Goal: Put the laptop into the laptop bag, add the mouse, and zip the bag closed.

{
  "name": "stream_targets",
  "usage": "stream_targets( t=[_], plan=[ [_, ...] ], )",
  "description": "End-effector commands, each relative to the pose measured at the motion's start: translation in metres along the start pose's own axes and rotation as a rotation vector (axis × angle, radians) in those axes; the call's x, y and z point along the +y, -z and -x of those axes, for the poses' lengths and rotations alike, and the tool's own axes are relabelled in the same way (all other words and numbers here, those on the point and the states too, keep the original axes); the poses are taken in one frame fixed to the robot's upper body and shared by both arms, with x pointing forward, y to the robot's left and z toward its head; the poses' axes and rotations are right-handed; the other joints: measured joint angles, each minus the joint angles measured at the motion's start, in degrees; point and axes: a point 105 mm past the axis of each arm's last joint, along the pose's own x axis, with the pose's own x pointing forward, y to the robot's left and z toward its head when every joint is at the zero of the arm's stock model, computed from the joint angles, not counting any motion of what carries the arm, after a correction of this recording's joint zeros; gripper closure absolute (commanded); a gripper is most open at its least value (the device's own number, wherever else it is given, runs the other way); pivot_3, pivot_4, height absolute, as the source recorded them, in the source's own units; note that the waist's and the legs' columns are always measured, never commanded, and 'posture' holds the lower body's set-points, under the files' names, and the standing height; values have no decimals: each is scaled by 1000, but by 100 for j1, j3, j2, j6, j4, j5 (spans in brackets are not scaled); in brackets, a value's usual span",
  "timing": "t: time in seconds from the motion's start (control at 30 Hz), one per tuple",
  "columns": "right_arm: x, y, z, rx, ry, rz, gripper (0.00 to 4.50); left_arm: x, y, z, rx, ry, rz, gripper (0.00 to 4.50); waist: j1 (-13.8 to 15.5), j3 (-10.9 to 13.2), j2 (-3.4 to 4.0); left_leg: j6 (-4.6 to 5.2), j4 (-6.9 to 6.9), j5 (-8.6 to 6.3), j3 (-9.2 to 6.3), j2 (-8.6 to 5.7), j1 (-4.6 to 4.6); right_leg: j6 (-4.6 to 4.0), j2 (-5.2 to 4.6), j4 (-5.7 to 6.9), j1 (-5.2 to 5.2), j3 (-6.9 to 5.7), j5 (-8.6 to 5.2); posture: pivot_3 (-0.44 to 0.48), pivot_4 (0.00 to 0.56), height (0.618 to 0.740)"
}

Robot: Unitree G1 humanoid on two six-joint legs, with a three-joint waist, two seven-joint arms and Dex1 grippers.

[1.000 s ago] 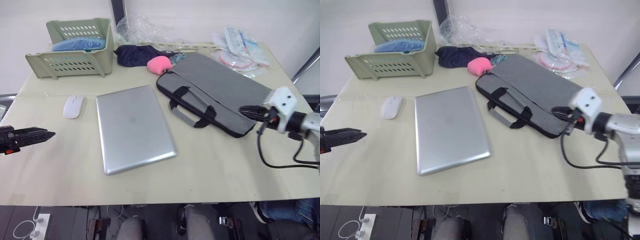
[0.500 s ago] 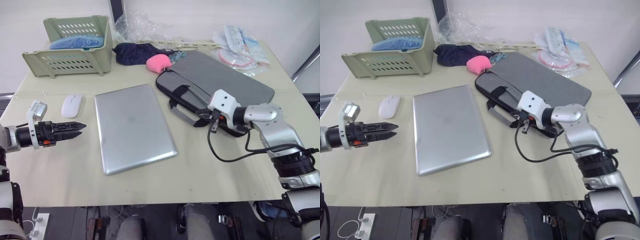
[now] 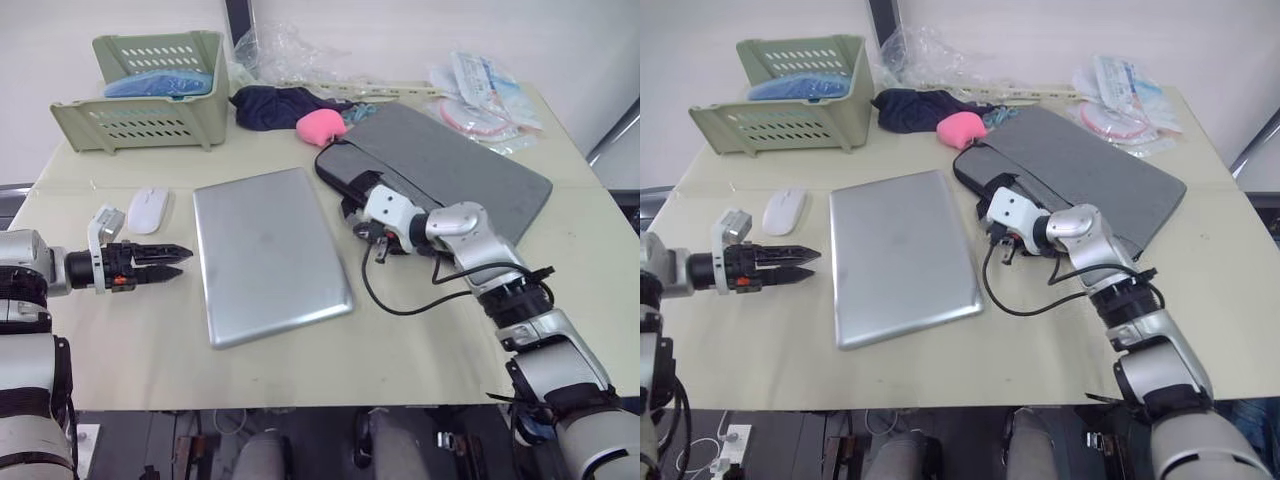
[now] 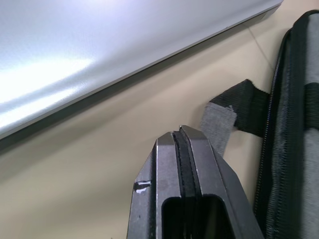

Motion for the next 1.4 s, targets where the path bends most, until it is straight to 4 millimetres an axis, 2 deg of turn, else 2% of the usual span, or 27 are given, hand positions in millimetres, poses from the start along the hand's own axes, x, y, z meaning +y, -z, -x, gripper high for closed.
stream_targets(
  t=[0.03, 0.27, 0.4, 0.57, 0.97, 1.1, 1.33, 1.4],
  plan=[
    [-10, -9, -4, -15, 42, 23, 4369, -5, 1, -10, 17, 41, 23, 0, -11, 0, 0, 0, 1, 0, 0, 0, -1, 0, 0, 0, -1, 0, 0, 0, 150, 740],
    [-3, -12, -23, -11, 16, 19, 4369, 1, 10, -27, 54, 44, 32, 0, -109, 0, 0, 0, 3, 0, -4, 0, 4, 0, 0, 10, 0, 1, 0, 0, 150, 740],
    [11, -25, -36, -51, -30, 19, 4369, 3, 11, -31, 54, 44, 29, 0, -102, -1, 0, 0, 17, 0, -10, 0, 6, 0, -1, 19, 9, 1, 0, 0, 150, 740],
    [19, -35, -48, -78, -38, 16, 4369, 7, 10, -35, 42, 40, 30, 0, -88, -2, -2, 0, 36, 0, -23, -2, 9, 0, -3, 30, 22, 8, 0, 0, 150, 740],
    [34, -58, -59, -155, -54, 115, 4369, -24, 12, -52, 103, 194, 34, 0, -146, -3, -1, -2, 36, 1, -19, -2, 14, -1, -3, 50, 13, 21, 0, 0, 150, 740],
    [39, -59, -61, -169, -66, 105, 4369, -35, 13, -55, 117, 237, 38, 0, -199, -3, -1, -2, 35, 1, -20, -2, 7, -1, -3, 51, 7, 20, 0, 0, 150, 740],
    [36, -41, -55, -133, -51, 82, 4369, -27, 14, -55, 84, 203, -8, 0, -230, -3, -1, -2, 31, 1, -31, -2, 5, -1, -3, 50, 8, 20, 0, 0, 150, 740],
    [37, -38, -54, -125, -51, 76, 4500, -26, 10, -52, 49, 198, 3, 520, -224, -3, -2, -2, 33, 1, -33, -2, 5, -1, -3, 50, 10, 19, 0, 0, 150, 740]
  ],
)
